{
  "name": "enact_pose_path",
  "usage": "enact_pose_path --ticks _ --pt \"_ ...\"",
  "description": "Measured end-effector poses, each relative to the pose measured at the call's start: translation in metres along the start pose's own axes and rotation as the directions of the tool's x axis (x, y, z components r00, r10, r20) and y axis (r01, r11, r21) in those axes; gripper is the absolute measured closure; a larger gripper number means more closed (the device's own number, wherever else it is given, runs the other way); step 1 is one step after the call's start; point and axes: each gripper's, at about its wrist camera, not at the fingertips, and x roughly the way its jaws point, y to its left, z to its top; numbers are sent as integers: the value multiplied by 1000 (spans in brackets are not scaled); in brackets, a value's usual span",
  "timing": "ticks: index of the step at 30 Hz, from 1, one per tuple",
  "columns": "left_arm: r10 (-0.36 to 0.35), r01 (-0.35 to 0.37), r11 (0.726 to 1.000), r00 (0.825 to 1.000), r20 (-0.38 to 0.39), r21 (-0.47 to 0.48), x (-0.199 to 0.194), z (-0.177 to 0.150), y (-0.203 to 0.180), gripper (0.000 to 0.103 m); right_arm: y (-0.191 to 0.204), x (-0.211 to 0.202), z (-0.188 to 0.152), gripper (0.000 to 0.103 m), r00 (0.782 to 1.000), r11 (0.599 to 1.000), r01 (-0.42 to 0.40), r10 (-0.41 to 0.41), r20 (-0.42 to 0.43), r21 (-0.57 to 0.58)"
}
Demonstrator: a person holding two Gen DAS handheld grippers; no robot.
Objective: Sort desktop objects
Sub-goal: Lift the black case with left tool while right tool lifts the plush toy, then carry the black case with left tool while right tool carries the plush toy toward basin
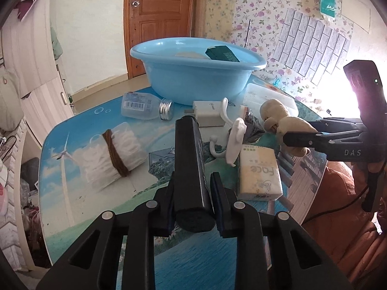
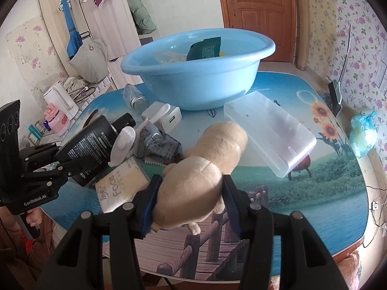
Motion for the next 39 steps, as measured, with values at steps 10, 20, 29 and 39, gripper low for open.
enact_pose_path --ticks 10,20,29,39 --pt "64 -63 997 997 -39 36 -14 -18 8 79 3 -2 0 54 1000 1000 12 -12 -1 -5" --pt "50 -49 998 998 -32 38 -4 -13 3 79 6 0 -2 54 999 999 32 -33 -19 -33" --pt "31 -30 1000 998 -51 7 14 -11 9 79 8 2 0 49 999 999 39 -40 -24 -30" --pt "8 -9 1000 1000 -16 -19 10 -12 12 81 15 12 3 44 996 995 87 -89 -24 -50"
